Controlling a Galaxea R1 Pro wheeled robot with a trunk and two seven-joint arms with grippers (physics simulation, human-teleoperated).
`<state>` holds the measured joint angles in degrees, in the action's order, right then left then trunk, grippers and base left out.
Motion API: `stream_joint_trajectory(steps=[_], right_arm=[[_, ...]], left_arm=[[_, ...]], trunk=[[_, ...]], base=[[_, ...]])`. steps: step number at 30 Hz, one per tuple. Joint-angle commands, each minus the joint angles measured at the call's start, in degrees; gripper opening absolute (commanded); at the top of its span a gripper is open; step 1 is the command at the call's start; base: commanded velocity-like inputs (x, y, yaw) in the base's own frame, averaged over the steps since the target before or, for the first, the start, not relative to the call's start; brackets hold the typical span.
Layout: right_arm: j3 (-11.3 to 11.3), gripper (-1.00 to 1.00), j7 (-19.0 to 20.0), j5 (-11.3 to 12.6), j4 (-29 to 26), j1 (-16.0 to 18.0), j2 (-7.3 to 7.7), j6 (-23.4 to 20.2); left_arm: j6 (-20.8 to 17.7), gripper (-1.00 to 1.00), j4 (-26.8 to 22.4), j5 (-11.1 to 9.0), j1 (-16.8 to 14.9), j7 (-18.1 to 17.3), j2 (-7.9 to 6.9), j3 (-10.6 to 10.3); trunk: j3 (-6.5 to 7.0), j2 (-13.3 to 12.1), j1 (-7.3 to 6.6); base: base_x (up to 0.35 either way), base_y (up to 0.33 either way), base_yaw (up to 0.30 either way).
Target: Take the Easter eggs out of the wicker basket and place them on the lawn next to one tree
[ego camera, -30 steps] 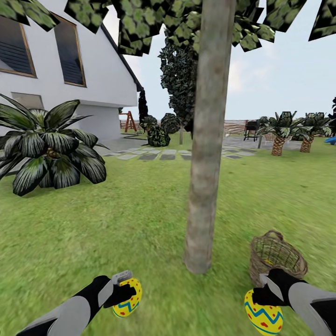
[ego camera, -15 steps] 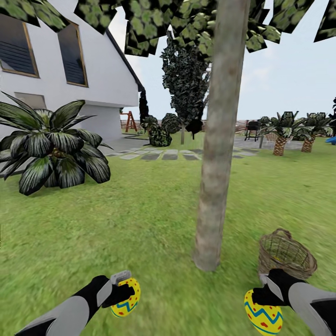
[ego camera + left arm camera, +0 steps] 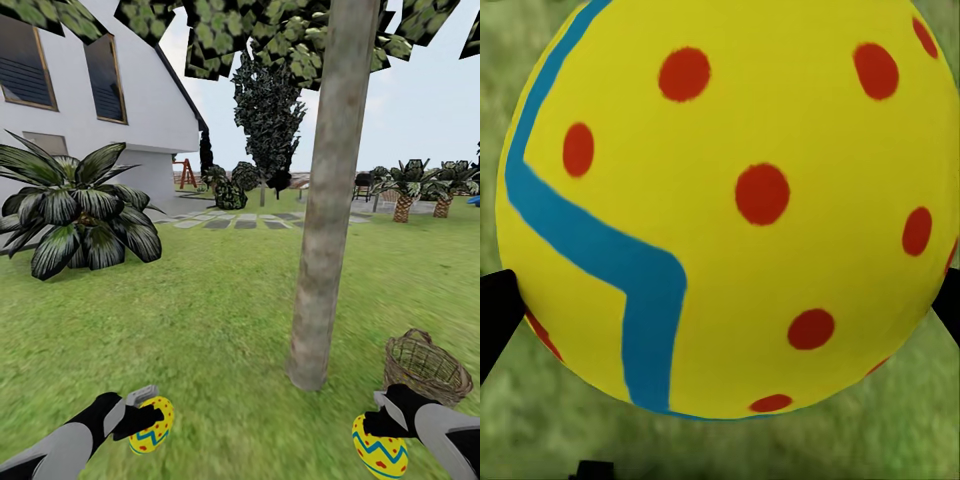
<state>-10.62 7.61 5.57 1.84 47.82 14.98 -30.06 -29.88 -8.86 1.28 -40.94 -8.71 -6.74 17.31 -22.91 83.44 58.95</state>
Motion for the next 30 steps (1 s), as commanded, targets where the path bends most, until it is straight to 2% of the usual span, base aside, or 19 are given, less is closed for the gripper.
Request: stream_joint_trajectory(steps=[1,6,9,18,30], right_arm=[[-0.5,-1.0,0.1,0.5,0.1,0.1,-0.02,-0.1],[-0.5,-1.0,0.0,0.5,0.4,0.1,0.25,-0.1],[-0.5,-1.0,0.1,0.6,0.4,0.1,1.79,0.0],[-0.5,-1.0,0.1,0.5,0.4,0.1,1.98,0.0],[-0.5,-1.0,0.1,0.4,0.4,0.1,1.81,0.1]], left_arm=[[-0.2,-1.0,-0.1,0.2,0.0,-0.3,-0.02,0.3],[-0.5,-1.0,0.0,0.3,0.0,-0.3,-0.17,0.3],[-0.3,-1.0,0.1,0.2,0.0,-0.2,0.05,0.3],[-0.1,-1.0,0.3,0.3,0.0,0.0,0.27,0.3],[-0.2,-1.0,0.5,0.3,0.0,0.0,0.28,0.3]], trunk=[[-0.07,0.0,0.0],[-0.07,0.0,0.0],[-0.07,0.0,0.0],[-0.07,0.0,0.0],[-2.22,4.9,2.64]], base=[[0.0,0.002,0.0],[0.0,0.0,0.0],[0.0,0.0,0.0],[0.0,0.0,0.0],[0.0,0.0,0.0]])
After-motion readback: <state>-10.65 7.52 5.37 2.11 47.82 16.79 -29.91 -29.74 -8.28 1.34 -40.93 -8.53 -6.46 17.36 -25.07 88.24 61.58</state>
